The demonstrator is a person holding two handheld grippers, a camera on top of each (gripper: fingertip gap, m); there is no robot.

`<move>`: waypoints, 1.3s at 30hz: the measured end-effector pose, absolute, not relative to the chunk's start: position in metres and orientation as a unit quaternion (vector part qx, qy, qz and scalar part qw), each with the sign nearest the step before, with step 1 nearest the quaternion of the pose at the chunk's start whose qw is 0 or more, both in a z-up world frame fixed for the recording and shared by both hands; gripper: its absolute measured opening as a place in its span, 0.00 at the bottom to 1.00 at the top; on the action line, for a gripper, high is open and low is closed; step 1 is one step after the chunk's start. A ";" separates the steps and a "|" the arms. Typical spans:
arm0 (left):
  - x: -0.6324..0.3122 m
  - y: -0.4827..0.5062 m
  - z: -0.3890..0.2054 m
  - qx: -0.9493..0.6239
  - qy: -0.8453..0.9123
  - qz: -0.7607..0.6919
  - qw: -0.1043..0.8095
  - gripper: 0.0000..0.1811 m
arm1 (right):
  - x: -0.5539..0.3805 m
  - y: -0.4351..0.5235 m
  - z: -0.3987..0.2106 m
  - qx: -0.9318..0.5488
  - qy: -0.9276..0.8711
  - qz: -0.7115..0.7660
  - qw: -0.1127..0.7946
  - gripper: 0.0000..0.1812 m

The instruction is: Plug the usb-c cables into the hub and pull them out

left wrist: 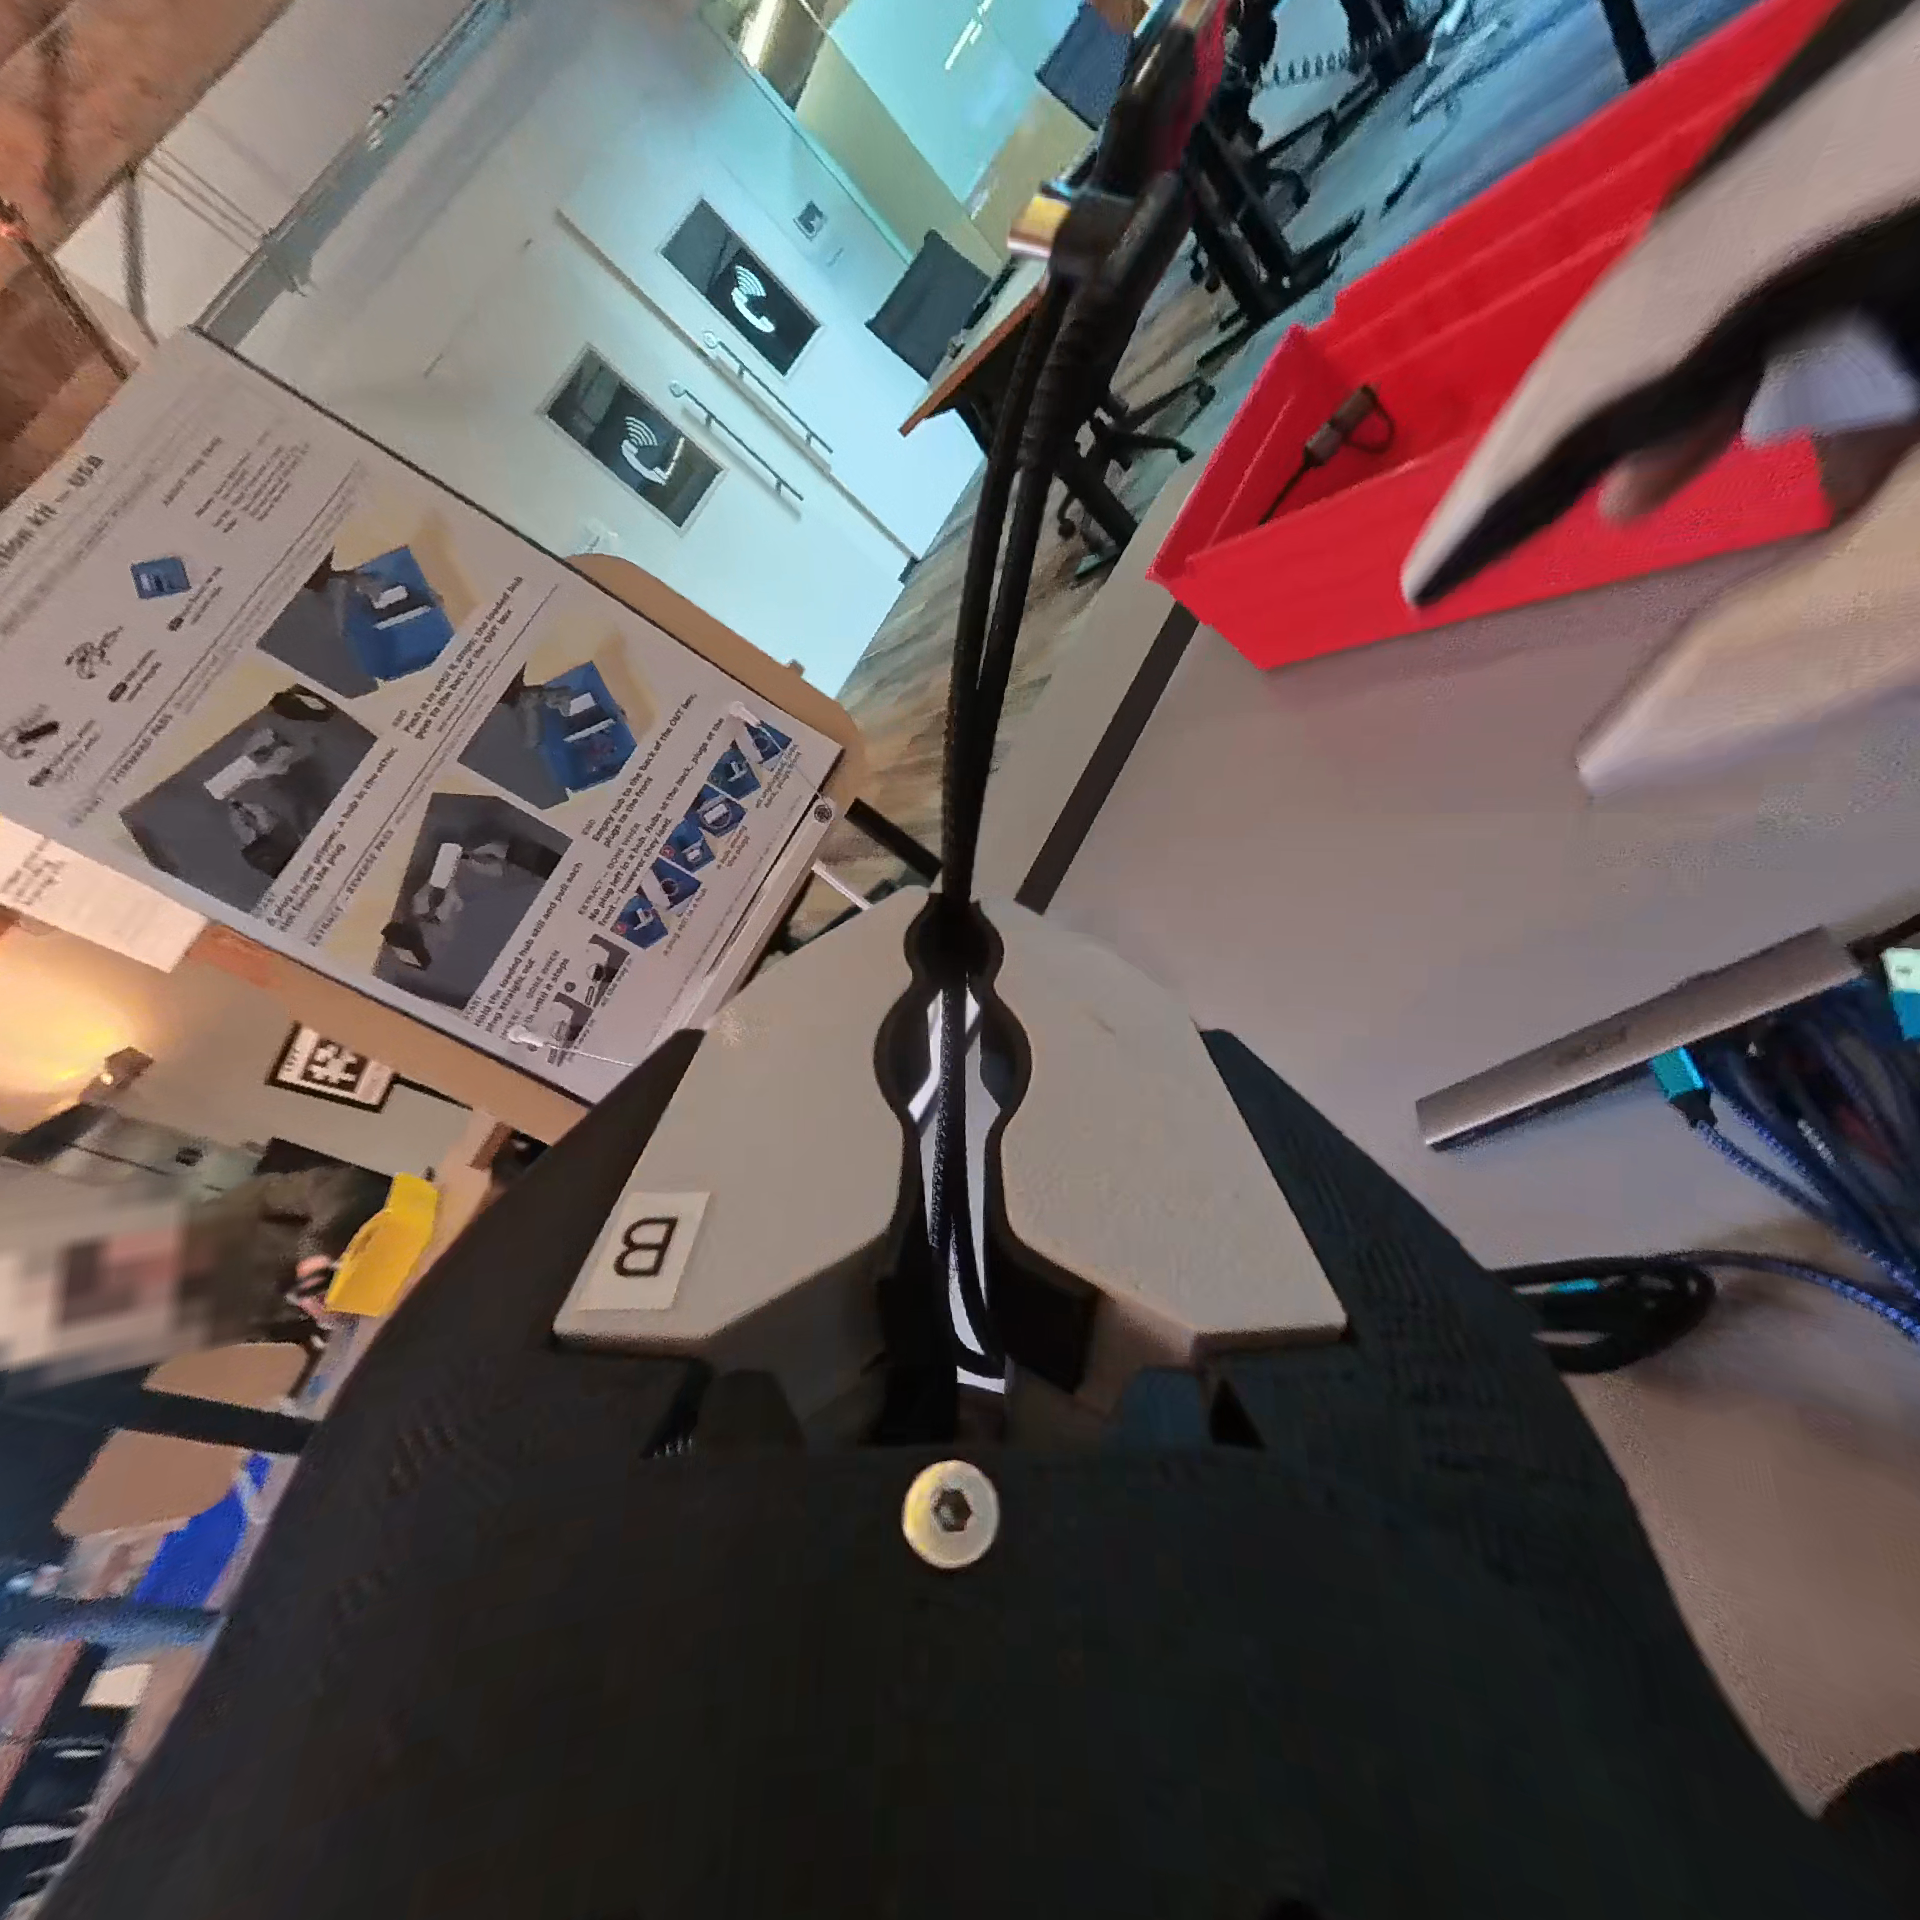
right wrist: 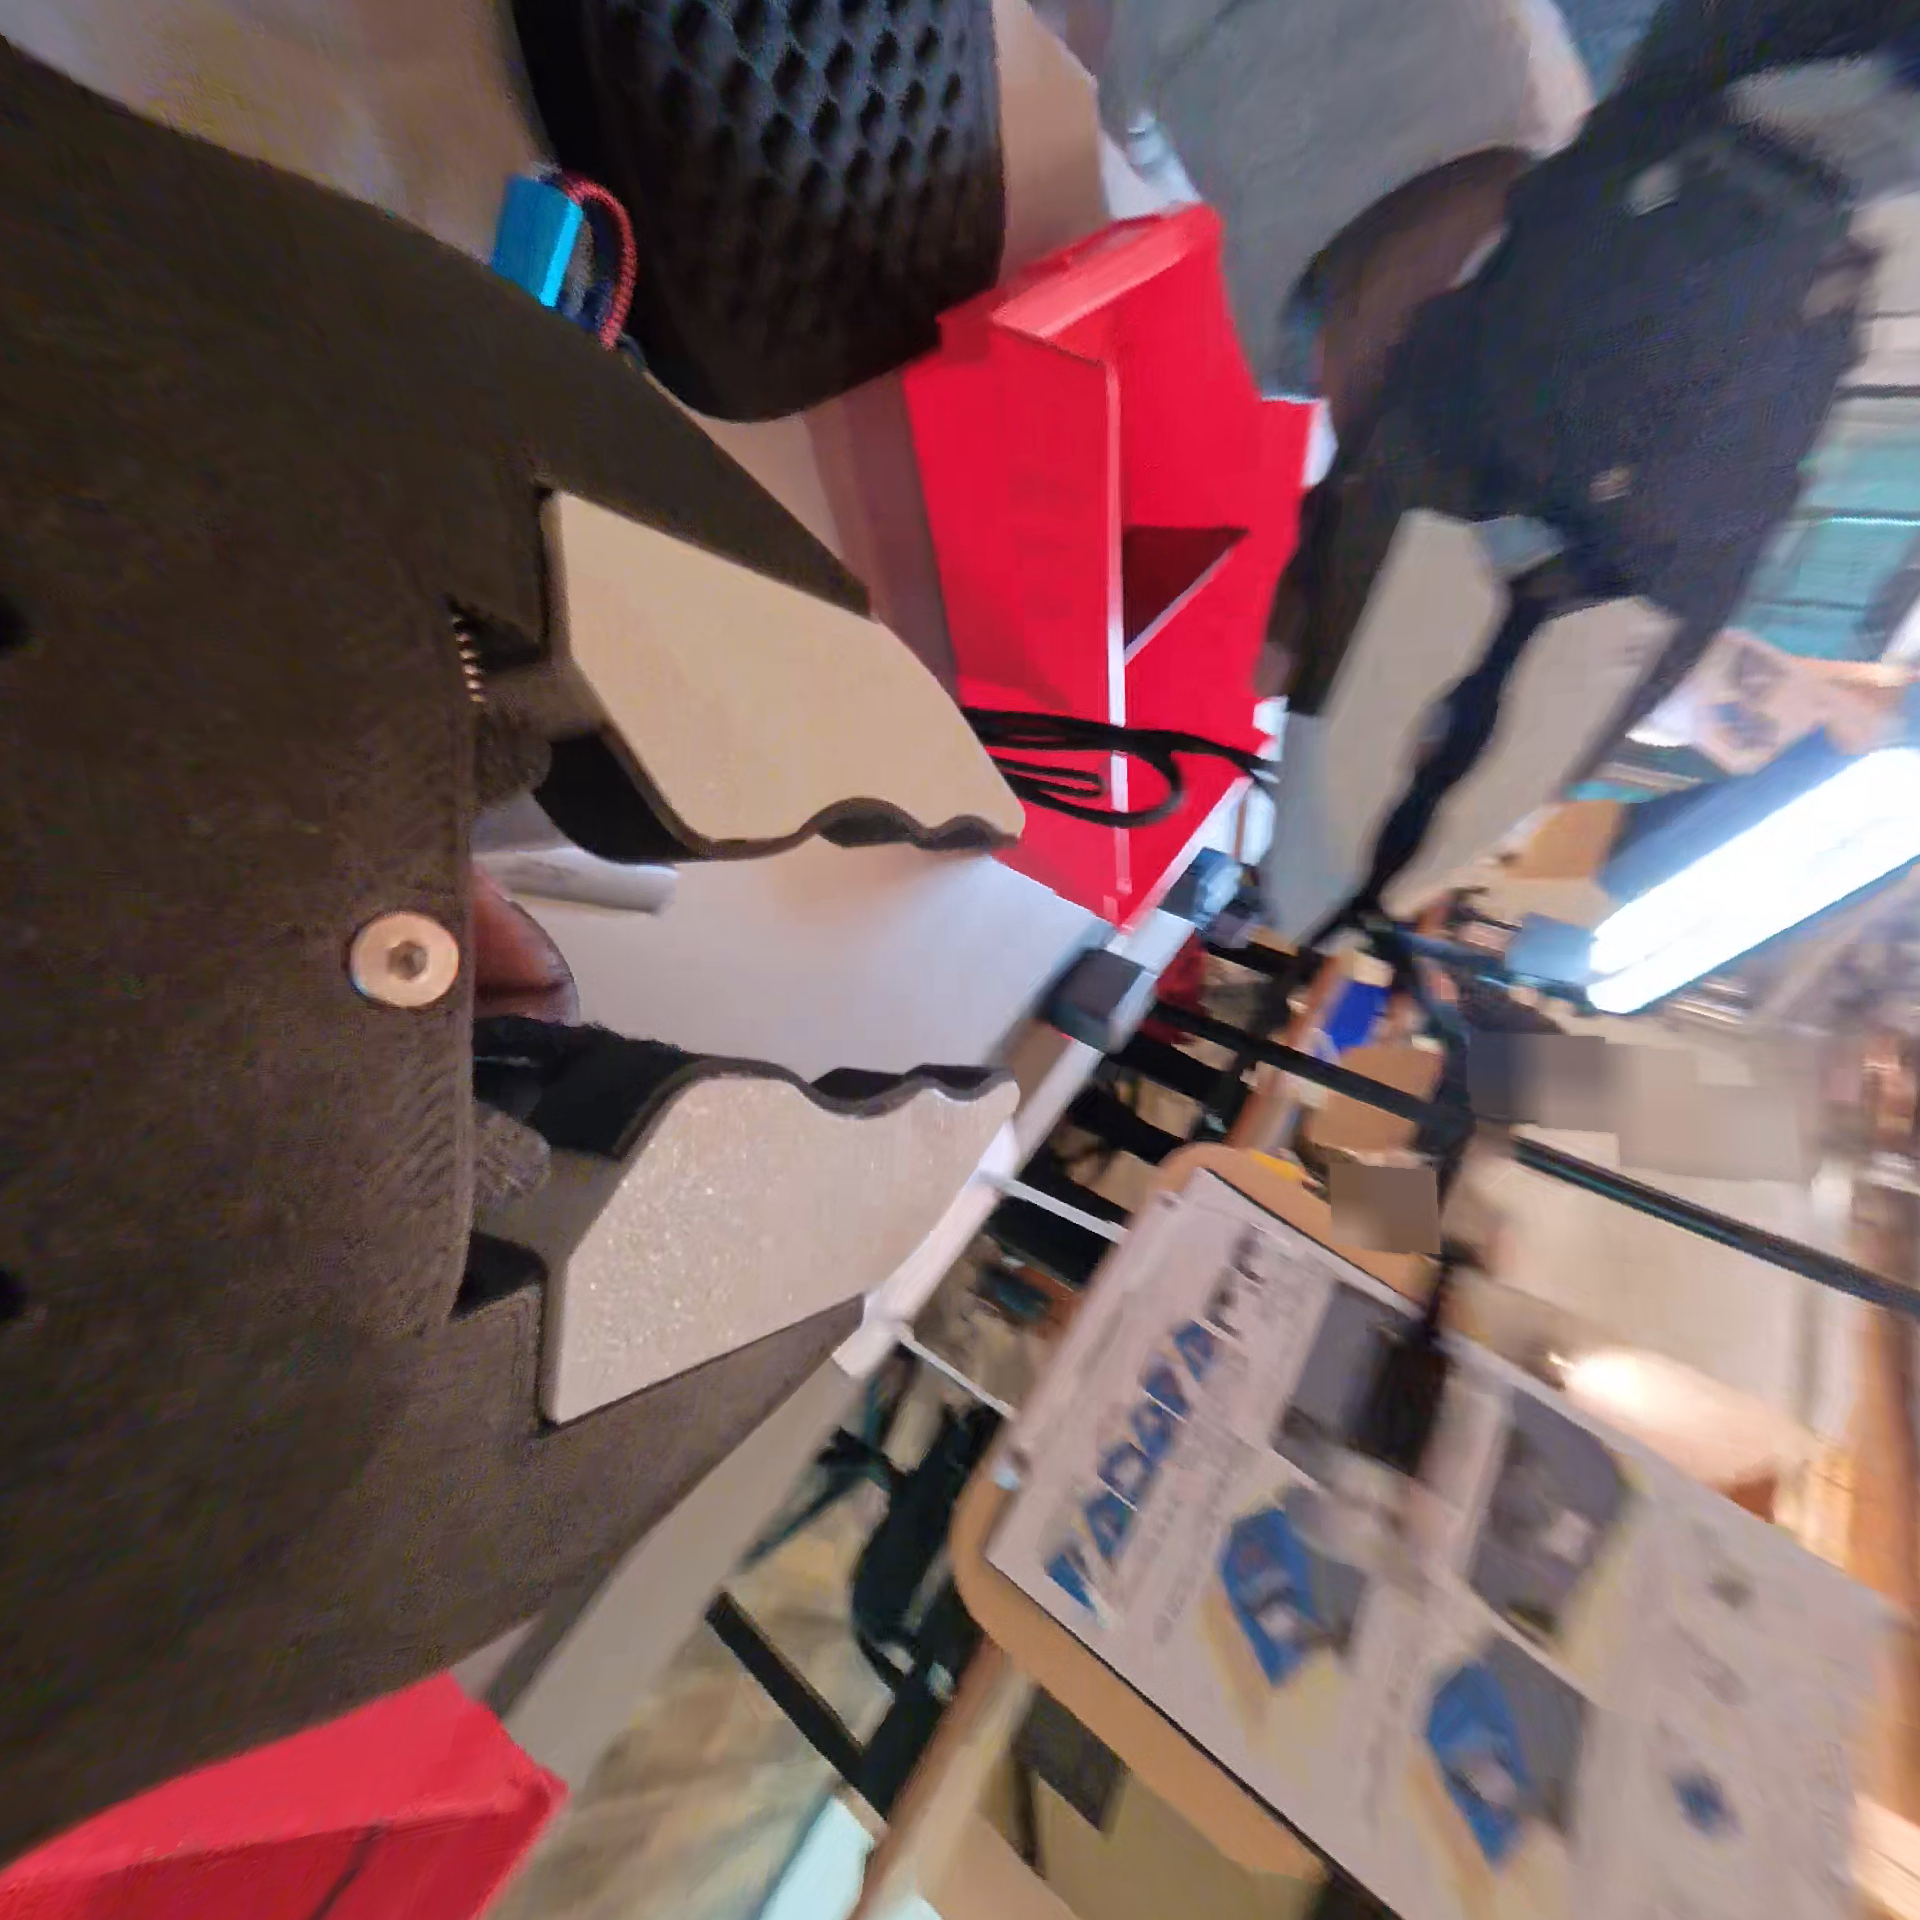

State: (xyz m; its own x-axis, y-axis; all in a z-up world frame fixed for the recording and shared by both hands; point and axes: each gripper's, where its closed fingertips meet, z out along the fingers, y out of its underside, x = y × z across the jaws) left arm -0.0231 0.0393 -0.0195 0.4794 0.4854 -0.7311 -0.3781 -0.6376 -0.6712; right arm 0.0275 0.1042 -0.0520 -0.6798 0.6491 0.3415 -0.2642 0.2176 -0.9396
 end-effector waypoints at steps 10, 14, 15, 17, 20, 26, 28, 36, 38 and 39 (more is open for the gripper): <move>-0.012 0.052 -0.045 -0.799 0.053 0.494 0.337 0.02 | 0.046 0.108 -0.017 0.162 -0.638 0.422 0.623 0.16; -0.009 0.051 -0.045 -0.806 0.061 0.478 0.343 0.02 | 0.041 0.118 -0.017 0.161 -0.631 0.417 0.634 0.16; -0.007 0.051 -0.046 -0.810 0.066 0.468 0.348 0.02 | 0.040 0.120 -0.017 0.163 -0.628 0.409 0.642 0.16; -0.003 0.052 -0.050 -0.817 0.075 0.449 0.355 0.02 | 0.040 0.120 -0.020 0.176 -0.625 0.388 0.654 0.15; -0.002 0.051 -0.053 -0.822 0.084 0.440 0.351 0.02 | 0.037 0.117 -0.023 0.187 -0.622 0.364 0.668 0.09; -0.011 0.049 -0.052 -0.804 0.049 0.447 0.389 0.16 | 0.038 0.113 -0.024 0.133 -0.656 0.424 0.610 0.06; -0.011 0.050 -0.044 -0.779 0.045 0.473 0.409 0.23 | 0.033 0.113 -0.029 0.098 -0.679 0.438 0.581 0.06; 0.040 0.078 -0.021 -0.728 0.132 0.458 0.493 0.21 | 0.027 0.106 -0.033 0.024 -0.731 0.483 0.481 0.06; 0.042 0.084 -0.025 -0.737 0.149 0.450 0.481 0.18 | 0.032 0.099 -0.034 0.031 -0.742 0.487 0.459 0.06; 0.040 0.085 -0.026 -0.736 0.156 0.461 0.471 0.14 | 0.034 0.097 -0.034 0.034 -0.748 0.485 0.453 0.06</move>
